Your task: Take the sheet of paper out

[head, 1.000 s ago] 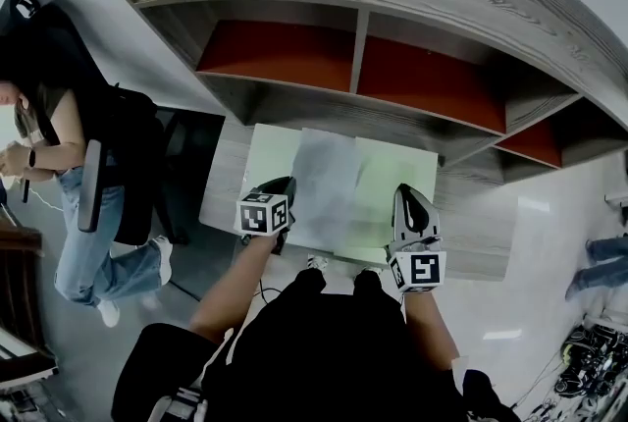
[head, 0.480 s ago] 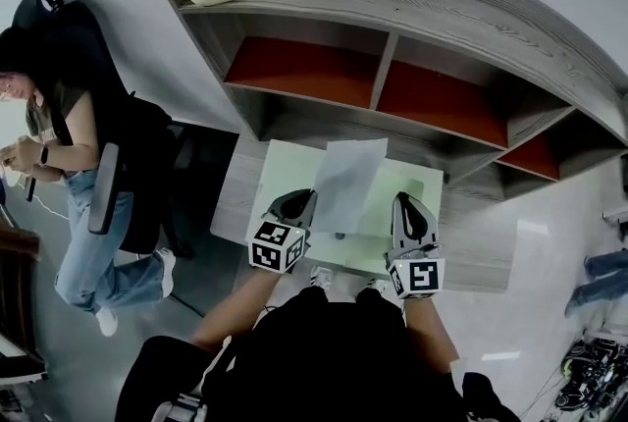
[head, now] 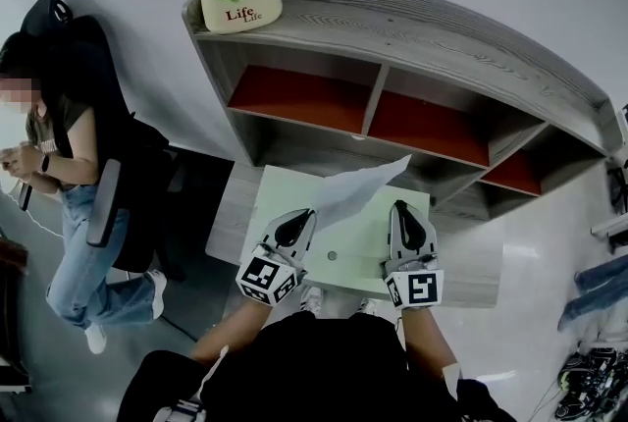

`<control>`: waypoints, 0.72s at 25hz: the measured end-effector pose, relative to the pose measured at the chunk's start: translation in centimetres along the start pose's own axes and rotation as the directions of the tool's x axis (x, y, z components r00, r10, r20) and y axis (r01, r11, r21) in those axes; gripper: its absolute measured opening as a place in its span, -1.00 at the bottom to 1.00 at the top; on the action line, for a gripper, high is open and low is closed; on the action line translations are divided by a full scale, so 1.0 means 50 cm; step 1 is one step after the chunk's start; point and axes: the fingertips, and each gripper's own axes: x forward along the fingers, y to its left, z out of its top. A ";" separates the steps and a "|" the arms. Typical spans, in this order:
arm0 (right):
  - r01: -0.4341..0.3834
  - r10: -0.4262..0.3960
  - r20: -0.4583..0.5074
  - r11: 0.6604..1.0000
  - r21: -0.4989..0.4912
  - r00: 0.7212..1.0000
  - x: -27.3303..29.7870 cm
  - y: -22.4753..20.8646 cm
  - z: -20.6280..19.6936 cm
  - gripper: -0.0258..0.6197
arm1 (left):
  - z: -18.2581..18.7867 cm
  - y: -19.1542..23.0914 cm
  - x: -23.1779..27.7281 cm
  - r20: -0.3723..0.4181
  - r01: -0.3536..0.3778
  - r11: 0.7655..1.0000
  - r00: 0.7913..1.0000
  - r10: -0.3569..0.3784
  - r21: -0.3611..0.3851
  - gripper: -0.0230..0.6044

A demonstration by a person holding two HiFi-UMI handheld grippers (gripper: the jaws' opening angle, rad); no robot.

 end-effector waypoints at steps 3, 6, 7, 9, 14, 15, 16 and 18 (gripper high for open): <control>0.005 -0.004 0.043 1.000 -0.025 0.999 0.000 0.002 0.038 -0.84 | 0.056 -0.009 -0.005 0.078 0.012 0.999 0.997 -0.015 0.029 -0.91; 0.012 -0.009 0.066 0.999 -0.042 0.998 -0.004 -0.001 0.061 -0.84 | 0.105 -0.017 -0.002 0.137 0.022 0.999 0.990 -0.026 0.026 -0.91; 0.015 -0.012 0.074 0.999 -0.043 0.997 -0.007 -0.003 0.068 -0.84 | 0.118 -0.018 0.000 0.151 0.023 1.000 0.988 -0.026 0.021 -0.91; 0.017 -0.014 0.089 0.999 -0.035 0.996 -0.011 -0.006 0.082 -0.84 | 0.140 -0.019 0.005 0.176 0.021 1.000 0.984 -0.023 0.013 -0.91; -0.015 0.018 0.106 0.999 -0.030 0.994 -0.020 0.008 0.109 -0.85 | 0.173 -0.019 0.028 0.204 0.006 1.000 0.979 -0.005 -0.006 -0.91; -0.021 0.024 0.105 0.999 -0.032 0.994 -0.022 0.010 0.110 -0.85 | 0.175 -0.020 0.032 0.207 0.006 1.000 0.978 -0.004 -0.010 -0.91; -0.023 0.026 0.103 0.999 -0.034 0.994 -0.023 0.011 0.110 -0.85 | 0.176 -0.021 0.036 0.211 0.005 1.000 0.978 -0.002 -0.015 -0.91; -0.019 0.023 0.096 0.999 -0.035 0.995 -0.025 0.008 0.106 -0.85 | 0.177 -0.022 0.042 0.219 0.003 1.000 0.976 0.004 -0.029 -0.91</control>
